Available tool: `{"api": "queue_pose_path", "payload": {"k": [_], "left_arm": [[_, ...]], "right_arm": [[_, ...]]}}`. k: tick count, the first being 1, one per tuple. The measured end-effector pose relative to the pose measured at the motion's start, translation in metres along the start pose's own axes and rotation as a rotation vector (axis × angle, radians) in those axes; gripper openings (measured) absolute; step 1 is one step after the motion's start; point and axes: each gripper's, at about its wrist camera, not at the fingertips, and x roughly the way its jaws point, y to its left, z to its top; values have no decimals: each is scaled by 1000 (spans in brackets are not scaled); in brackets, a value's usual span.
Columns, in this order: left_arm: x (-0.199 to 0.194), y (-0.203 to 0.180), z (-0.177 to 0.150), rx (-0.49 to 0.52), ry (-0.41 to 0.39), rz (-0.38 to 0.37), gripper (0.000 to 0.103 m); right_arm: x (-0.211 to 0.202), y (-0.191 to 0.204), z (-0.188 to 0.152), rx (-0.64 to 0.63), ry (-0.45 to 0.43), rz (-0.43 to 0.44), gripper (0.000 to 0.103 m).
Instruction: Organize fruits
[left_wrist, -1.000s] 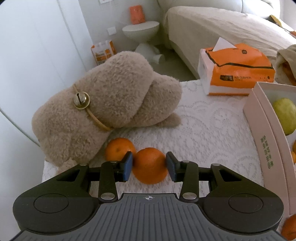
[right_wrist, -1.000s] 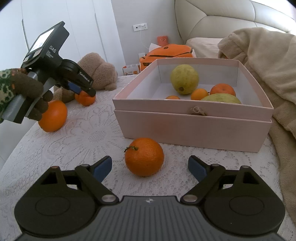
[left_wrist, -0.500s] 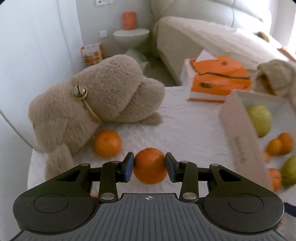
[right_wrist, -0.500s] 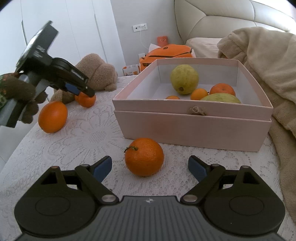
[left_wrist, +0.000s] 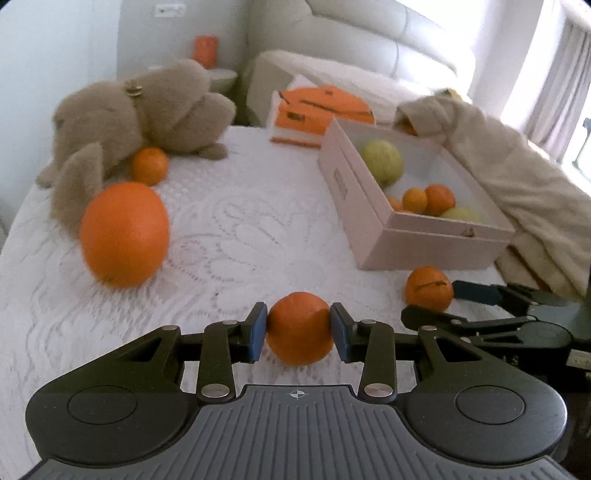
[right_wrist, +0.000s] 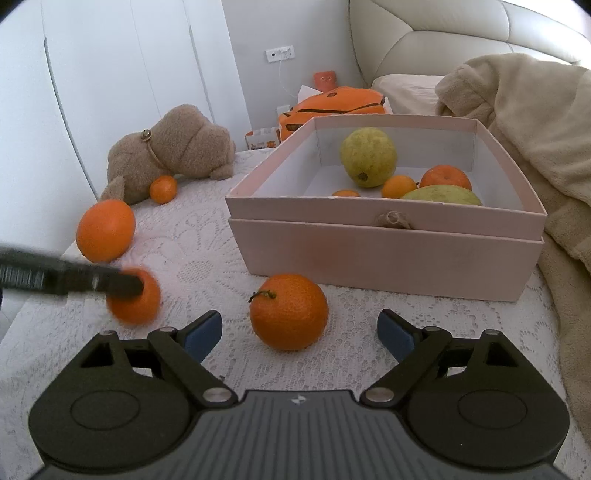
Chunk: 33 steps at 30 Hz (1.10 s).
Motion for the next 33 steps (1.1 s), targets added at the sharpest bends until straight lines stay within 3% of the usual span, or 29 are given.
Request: {"api": "queue_pose_path", "payload": {"k": [10,14,17,20,23,33], "left_arm": [[-1,15,-12,-110,-69,-43,42],[1,7,-14,-78,-102,-17,42],[2,4,-15,-61,-116,-8,43],[6,7,-16,-76,-104,-34,45],[19,9,-20,-100,-40,-102,47],[11,-3,-26,-64,-92,-30,44]], "right_arm": [[4,4,1,-19,33,-2,103],[4,9,0,-36,59,-15,103],[5,20,-3,-120,91,-58,103],[6,27,-5,-148,101,-83,103],[5,26,-7,-147,91,-84,103],[2,26,-8,-151,86,-83,103]]}}
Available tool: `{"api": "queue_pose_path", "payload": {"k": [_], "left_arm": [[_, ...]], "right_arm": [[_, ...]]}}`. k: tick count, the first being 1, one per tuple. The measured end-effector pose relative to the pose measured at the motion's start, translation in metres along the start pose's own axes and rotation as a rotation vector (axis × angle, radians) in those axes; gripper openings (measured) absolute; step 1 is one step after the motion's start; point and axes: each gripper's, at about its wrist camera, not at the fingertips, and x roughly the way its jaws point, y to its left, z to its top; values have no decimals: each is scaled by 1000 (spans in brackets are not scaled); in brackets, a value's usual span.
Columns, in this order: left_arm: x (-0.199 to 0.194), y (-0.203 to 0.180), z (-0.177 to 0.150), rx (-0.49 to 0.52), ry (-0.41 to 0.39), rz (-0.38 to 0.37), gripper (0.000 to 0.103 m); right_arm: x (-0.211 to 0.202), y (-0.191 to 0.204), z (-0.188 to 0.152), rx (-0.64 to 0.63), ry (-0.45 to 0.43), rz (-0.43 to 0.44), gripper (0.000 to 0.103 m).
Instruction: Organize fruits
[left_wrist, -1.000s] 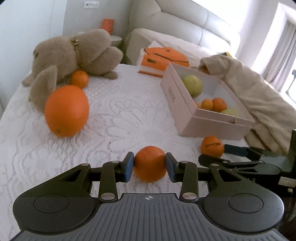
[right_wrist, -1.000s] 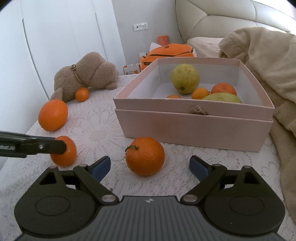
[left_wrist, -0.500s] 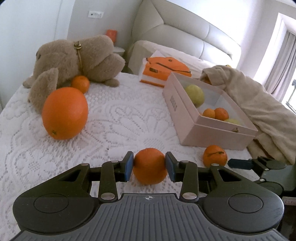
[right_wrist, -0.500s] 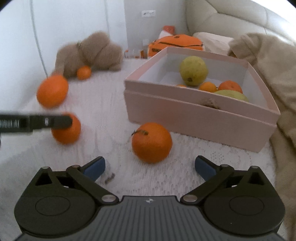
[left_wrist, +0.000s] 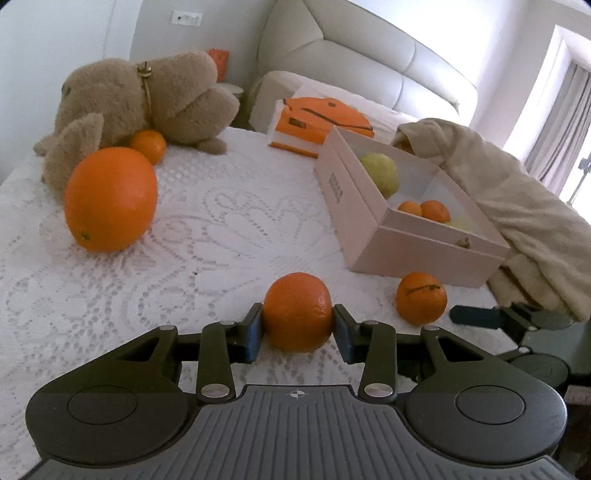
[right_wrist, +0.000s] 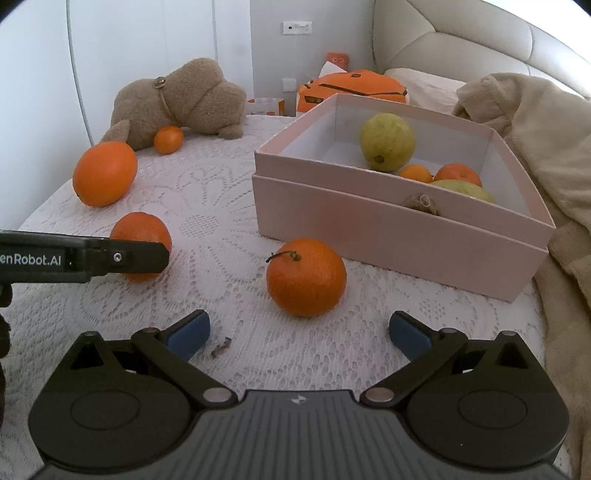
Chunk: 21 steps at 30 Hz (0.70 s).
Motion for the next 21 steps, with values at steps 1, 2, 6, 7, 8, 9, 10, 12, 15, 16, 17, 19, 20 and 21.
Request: {"api": "queue_pose_path", "payload": {"k": [1,2,6,7,8,9,10,12,15,16,17,19,20,21], "left_arm": [[-1,-1,-1,3,-1,3,44],[-3,-1,-2,2,-1,4,44],[-10,-5,-6,24,-4,3,44],[-11,-6,-7,29,-5,7,44],[-11,-6,-9,30,-5,9,44],[-11,-5,-10,27,-5,8,44],[-10,-3,-11,20,-3,7,44],[-10,0,-13,4,-10,-1,44],[-10,1,-15,7,-31,-5,44],[-10,1,-16,12,-45,-5,44],[-9,1,-18,19,-60,-7,44],[-10,0,-23,29,-89,-11,44],[-10,1,-23,30,-95,-13,44],[-10,1,-23,31,-97,-13,44]], "right_arm": [[0,0,0,-1,0,1,103],[0,0,0,-2,0,1,103],[-1,0,0,-6,3,8,103],[-1,-1,0,-7,3,12,103],[-2,-1,0,-5,4,15,103],[-2,-2,0,-1,5,17,103],[-3,-3,0,7,5,21,103],[-4,-7,0,32,-1,24,101],[-7,-14,1,70,-9,22,98],[-8,-16,1,79,-11,5,97],[-10,-18,0,88,-18,-16,97],[-11,-25,-2,109,-28,-54,97],[-11,-29,-3,126,-26,-73,96],[-12,-33,-4,143,-23,-91,96]]}}
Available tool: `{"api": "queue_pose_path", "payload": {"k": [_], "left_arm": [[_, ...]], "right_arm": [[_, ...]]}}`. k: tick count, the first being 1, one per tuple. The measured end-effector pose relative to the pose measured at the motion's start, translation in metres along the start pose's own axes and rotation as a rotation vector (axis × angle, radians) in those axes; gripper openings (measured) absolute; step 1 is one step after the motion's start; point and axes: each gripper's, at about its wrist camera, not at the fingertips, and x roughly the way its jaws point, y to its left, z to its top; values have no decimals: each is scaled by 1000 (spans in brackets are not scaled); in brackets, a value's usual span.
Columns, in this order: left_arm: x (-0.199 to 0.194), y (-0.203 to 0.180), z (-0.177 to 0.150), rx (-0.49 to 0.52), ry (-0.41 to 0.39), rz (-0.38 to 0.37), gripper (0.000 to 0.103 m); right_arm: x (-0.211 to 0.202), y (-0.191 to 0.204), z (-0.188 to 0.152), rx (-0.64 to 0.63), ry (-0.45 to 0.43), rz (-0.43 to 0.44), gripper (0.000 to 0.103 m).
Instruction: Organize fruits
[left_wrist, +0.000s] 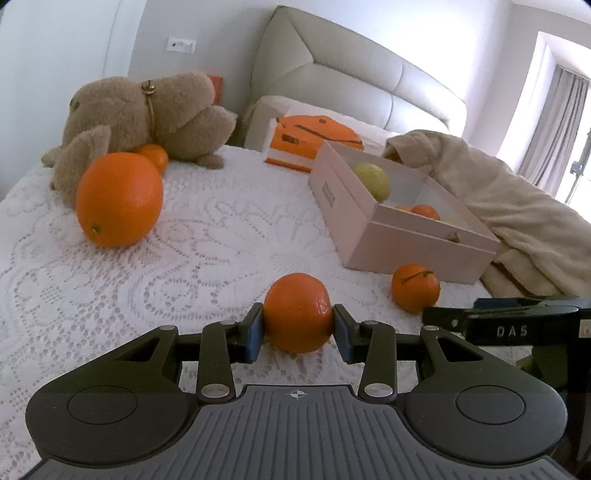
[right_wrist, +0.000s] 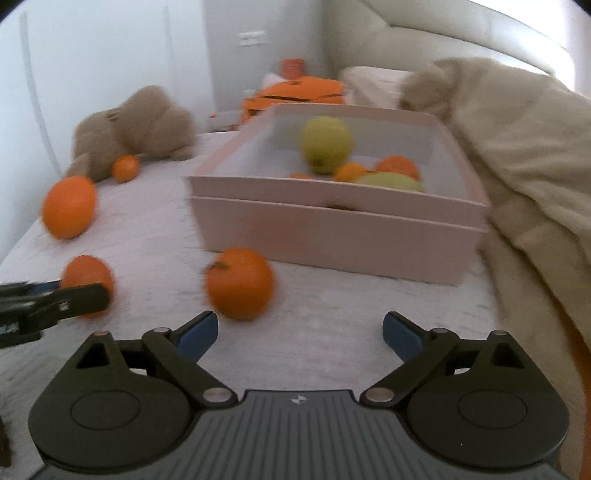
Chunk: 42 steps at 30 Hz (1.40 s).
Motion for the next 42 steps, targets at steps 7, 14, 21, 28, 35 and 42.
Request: {"api": "queue_pose_path", "payload": {"k": [7,14,21,28,35,42], "left_arm": [[1,-3,-2,17,0,8,44],[2,-1,-3,7,8,-8,44],[2,-1,-3,3,8,-11,44],[2,2,-3,-14,8,-23,44],[-3,10,-1,-61,-17,-19,43],[1,26,8,-92,-27,-28,43]], "right_arm": [[-13,-14,-4,51,-58,-39,95],[-21,8,3,0,-80,108,77],[7,10,18,41,-5,143,66],[10,23,18,-13,1,137,59],[-17,19,-4,-41,-9,91,59],[-37,37,-18,-107,-15,189,32]]}}
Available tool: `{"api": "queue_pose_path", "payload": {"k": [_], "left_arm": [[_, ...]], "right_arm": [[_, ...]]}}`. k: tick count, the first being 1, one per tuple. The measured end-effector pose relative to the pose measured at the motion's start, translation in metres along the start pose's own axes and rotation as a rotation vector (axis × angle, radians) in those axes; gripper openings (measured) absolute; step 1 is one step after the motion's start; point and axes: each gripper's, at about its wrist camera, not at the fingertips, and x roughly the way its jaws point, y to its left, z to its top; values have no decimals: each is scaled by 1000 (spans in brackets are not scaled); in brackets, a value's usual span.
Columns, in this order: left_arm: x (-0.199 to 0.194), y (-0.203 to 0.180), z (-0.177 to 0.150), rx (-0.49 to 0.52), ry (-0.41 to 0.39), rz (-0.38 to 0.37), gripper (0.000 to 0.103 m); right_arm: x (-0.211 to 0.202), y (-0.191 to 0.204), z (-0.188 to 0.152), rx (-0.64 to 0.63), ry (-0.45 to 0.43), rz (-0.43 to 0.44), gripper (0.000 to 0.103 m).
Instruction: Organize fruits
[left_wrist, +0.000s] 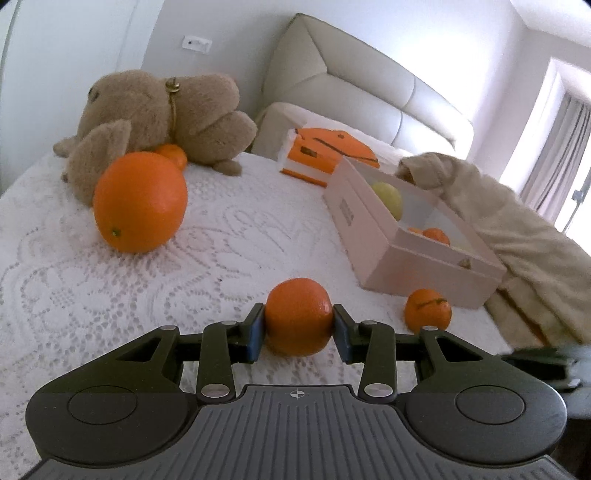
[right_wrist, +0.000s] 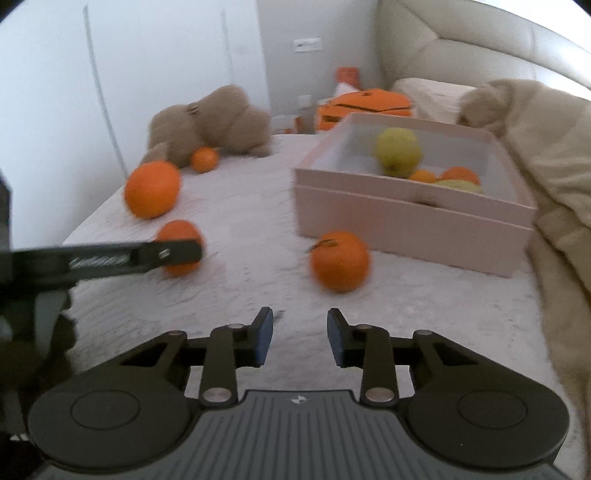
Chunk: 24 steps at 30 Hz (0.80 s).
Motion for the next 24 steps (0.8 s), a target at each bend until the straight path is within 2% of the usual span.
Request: {"api": "queue_pose_path", "payload": {"k": [3,8,9,11,12,14,17,24], "left_arm": [[-1,3,-1,-14,-9,-14,43],[-3,1,-4,-16,-5,-26,43],[-3,2,-5,-24,-5,-29,43],[-3,4,-5,-41,-2,-37,43],[-3,6,-5,-48,0,-40,43],[-4,6,-6,-54,1,-43,43],[-4,5,-6,-48,1,-37,43],[-3,4,-6,-45,2,-34,43]], "right_arm": [[9,12,1,-24,24,15,32],[18,32,3,-119,25,-30,31],[17,36,2,-147,23,-44,28],[16,44,1,-193,28,-51,7],[15,46,0,-204,33,-56,3],[14,45,1,-211,36,-87,2],[9,26,6,-163,22,-147,2],[-29,-38,13,15,-33,-273,2]]}}
